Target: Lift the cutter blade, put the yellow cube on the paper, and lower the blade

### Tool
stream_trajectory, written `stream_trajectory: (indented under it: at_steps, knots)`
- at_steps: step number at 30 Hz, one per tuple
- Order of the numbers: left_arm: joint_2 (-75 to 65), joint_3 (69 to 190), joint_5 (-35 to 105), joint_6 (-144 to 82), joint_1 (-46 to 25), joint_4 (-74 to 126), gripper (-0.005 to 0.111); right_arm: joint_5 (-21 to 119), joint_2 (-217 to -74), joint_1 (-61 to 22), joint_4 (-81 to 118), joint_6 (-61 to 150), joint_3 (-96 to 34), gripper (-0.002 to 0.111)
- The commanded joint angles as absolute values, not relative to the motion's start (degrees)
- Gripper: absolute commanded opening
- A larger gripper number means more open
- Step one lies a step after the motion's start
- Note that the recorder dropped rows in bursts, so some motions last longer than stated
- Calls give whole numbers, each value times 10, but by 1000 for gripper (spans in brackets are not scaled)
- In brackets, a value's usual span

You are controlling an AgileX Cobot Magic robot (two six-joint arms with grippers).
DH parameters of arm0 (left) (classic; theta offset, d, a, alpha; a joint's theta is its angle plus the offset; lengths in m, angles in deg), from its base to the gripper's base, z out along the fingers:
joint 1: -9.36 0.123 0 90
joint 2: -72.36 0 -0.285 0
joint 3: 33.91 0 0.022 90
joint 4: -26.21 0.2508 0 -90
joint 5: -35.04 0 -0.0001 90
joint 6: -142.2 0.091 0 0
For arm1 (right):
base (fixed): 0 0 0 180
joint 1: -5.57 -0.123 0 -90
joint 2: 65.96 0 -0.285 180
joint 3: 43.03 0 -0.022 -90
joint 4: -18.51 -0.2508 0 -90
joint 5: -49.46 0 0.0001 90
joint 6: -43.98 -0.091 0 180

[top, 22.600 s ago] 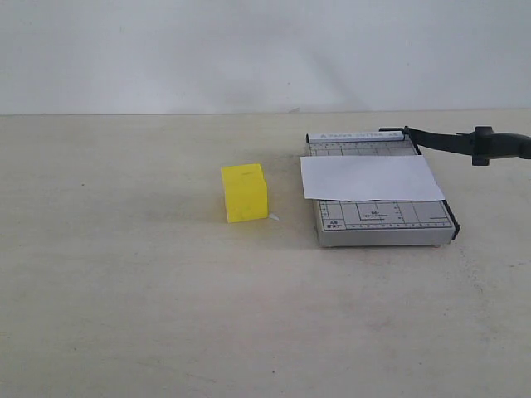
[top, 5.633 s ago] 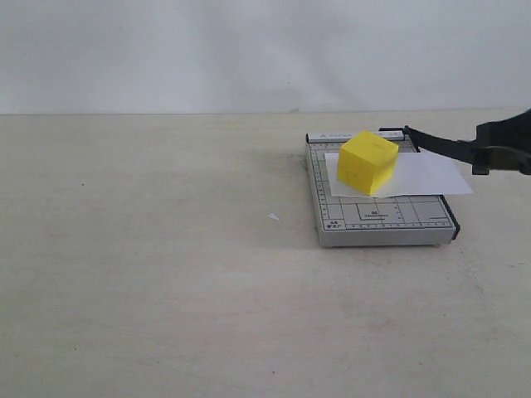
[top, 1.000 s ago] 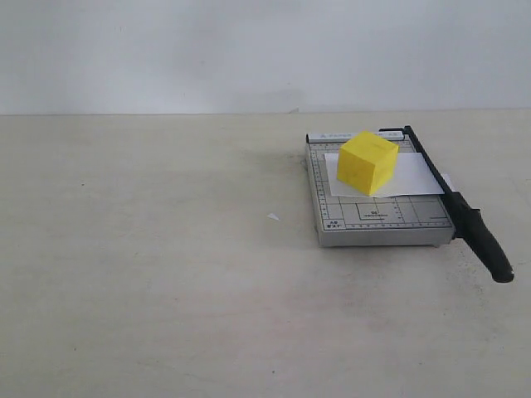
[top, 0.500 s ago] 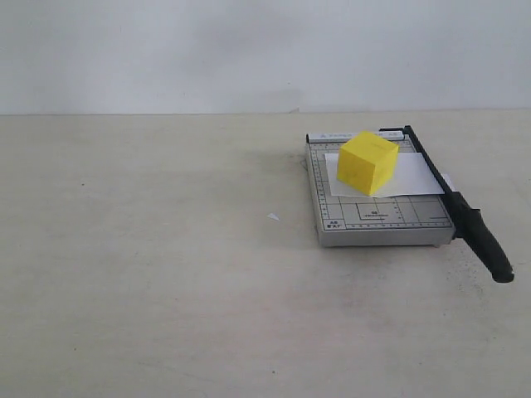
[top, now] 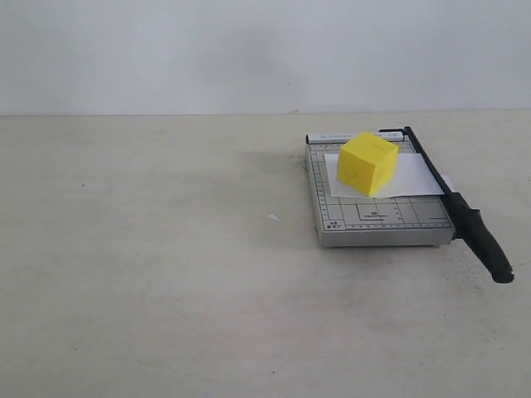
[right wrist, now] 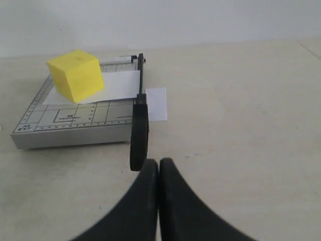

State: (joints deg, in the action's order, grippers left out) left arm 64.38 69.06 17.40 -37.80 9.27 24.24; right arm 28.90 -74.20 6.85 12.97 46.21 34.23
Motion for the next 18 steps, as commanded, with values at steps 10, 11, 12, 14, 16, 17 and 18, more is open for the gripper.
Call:
stream_trajectory:
  at_steps: [10,11,12,14,16,17,18]
  knots:
    - [646,689,176,-378,88,239,4,274,-737,74,152,411,342,0]
    - [646,689,176,-378,88,239,4,274,-737,74,152,411,342,0]
    - [646,689,176,-378,88,239,4,274,-737,74,152,411,342,0]
    - [646,689,176,-378,88,239,4,274,-737,74,152,411,342,0]
    - [646,689,176,-378,88,239,4,278,-737,74,152,411,342,0]
    - [646,689,176,-378,88,239,4,279,-737,74,152,411,342,0]
    - [646,689,176,-378,88,239,4,279,-737,74,152,411,342,0]
